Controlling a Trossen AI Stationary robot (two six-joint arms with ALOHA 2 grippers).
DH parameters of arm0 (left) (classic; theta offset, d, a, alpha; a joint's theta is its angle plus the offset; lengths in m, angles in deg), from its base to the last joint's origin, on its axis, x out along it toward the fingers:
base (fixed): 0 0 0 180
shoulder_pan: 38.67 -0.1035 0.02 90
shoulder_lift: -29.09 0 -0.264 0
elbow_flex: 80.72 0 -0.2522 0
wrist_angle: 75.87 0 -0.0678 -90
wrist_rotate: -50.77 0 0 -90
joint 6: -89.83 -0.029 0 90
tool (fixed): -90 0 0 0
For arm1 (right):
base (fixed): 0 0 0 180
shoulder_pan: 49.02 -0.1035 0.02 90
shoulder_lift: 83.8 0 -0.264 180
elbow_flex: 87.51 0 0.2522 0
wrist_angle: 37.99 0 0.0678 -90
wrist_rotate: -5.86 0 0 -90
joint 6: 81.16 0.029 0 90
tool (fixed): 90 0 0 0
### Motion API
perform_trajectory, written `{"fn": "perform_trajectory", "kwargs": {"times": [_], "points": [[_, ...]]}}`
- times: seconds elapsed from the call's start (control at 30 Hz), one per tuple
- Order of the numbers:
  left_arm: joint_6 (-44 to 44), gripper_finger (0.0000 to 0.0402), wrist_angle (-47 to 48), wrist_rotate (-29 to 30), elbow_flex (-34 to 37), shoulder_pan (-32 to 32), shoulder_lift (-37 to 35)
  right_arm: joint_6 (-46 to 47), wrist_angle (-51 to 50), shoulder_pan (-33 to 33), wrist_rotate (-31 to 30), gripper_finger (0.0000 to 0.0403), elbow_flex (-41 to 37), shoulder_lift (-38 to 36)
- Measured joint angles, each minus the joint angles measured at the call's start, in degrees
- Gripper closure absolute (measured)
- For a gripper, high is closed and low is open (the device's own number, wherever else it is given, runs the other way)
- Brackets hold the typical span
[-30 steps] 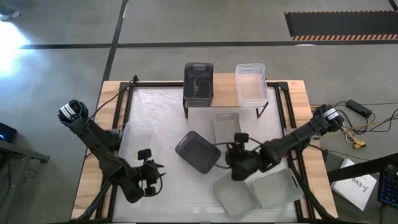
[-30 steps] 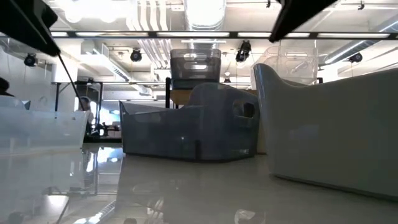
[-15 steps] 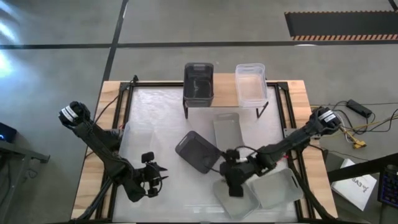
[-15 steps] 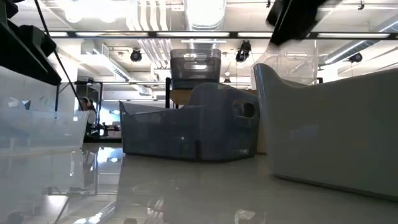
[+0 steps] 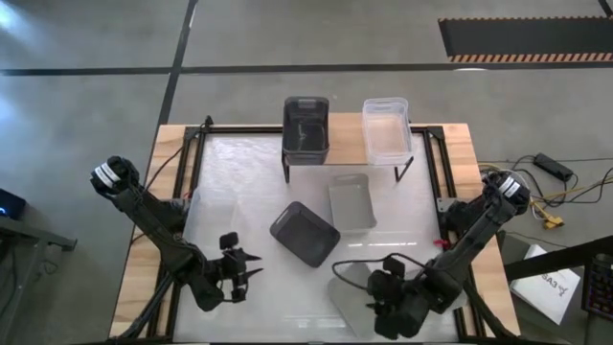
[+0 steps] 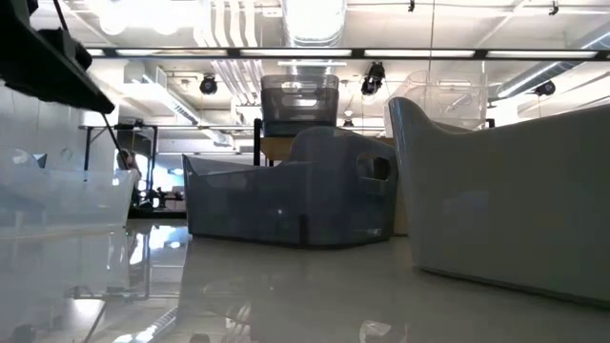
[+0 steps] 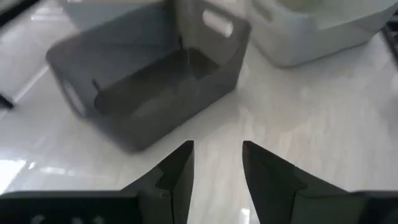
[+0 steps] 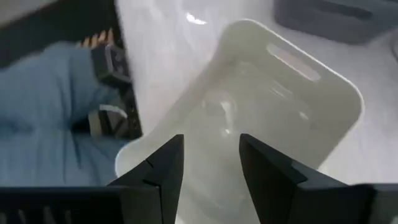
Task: Stack baskets on shelf by color
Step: Stack the bottom left gray bin on top of the top gray bin
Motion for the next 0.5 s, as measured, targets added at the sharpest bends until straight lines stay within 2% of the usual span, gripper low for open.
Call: {"fn": "perform_trajectory", "kwargs": {"times": [0.13, 0.23, 0.37, 0.5], "points": [[-4.8, 0.0282, -4.5, 1.5, 0.0, 0.0, 0.0, 3.6, 7.7, 2.3, -1.3, 0.0236, -0.9, 2.1], [-8.8, 0.0282, -8.2, 1.7, 0.0, 0.0, 0.0, 1.7, 12.5, 4.6, 2.0, 0.0220, -0.9, 5.4], [-11.4, 0.0282, -10.6, 1.8, 0.0, 0.0, 0.0, 2.6, 12.7, 7.0, 8.0, 0.0210, 1.0, 11.3], [-12.4, 0.0282, -11.2, 1.8, 0.2, 0.0, 0.0, 2.3, 12.3, 8.8, 9.2, 0.0209, 5.5, 17.8]]}}
